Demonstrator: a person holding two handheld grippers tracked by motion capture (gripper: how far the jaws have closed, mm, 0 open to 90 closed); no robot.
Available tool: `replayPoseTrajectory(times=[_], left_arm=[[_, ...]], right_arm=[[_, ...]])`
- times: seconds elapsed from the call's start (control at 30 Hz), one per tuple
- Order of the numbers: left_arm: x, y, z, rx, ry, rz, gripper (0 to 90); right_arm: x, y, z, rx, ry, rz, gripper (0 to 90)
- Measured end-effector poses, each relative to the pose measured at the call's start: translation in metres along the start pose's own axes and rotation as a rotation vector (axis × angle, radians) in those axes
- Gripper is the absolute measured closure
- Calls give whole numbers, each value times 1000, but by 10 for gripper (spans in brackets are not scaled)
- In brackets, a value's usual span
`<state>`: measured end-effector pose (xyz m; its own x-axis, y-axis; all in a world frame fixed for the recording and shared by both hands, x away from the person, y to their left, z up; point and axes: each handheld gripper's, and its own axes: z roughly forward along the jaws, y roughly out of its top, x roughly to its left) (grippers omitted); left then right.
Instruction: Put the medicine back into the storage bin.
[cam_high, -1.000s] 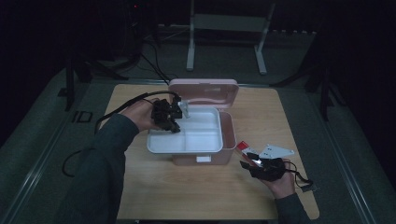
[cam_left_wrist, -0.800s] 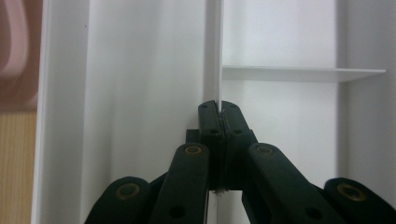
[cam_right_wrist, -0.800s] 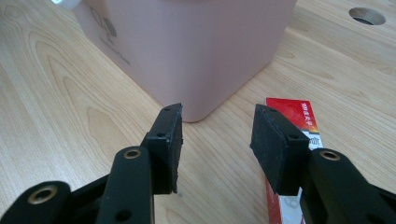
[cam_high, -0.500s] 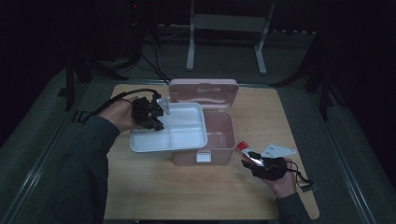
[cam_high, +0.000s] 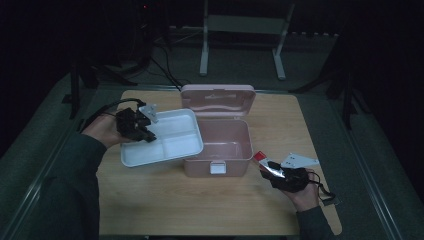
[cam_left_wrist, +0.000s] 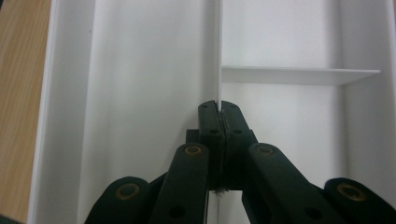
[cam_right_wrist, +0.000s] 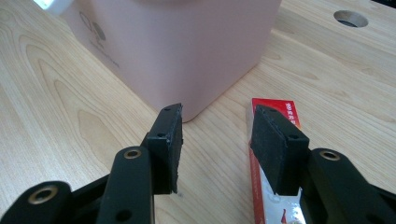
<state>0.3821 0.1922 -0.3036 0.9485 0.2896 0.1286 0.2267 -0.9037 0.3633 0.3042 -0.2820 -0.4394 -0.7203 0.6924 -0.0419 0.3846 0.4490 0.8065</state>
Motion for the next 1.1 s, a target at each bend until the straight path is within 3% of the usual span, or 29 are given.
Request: replayPoseTrajectory(times=[0.13,0.17,0.4,0.5,0.8,0.97,1.1], left_arm=[[2,-8,0,-1,1,-20,891],[5,-20,1,0,6,-48,891],[11,-43,7,2,8,-118,891],[13,-52,11,-31,0,-150,891],[14,-69,17,-63,-2,-188,891],[14,-74,25,5,10,-194,891],[14,-78,39,10,7,-208,891]], right_arm=[[-1,1,-1,1,-5,-2,528],[-1,1,-1,1,-5,-2,529],[-9,5,-7,7,-32,-2,530],[-12,7,-9,21,-46,-5,527],[-25,17,-17,50,-78,-13,522],[-31,22,-18,76,-91,-27,518],[-34,25,-16,96,-96,-28,507]])
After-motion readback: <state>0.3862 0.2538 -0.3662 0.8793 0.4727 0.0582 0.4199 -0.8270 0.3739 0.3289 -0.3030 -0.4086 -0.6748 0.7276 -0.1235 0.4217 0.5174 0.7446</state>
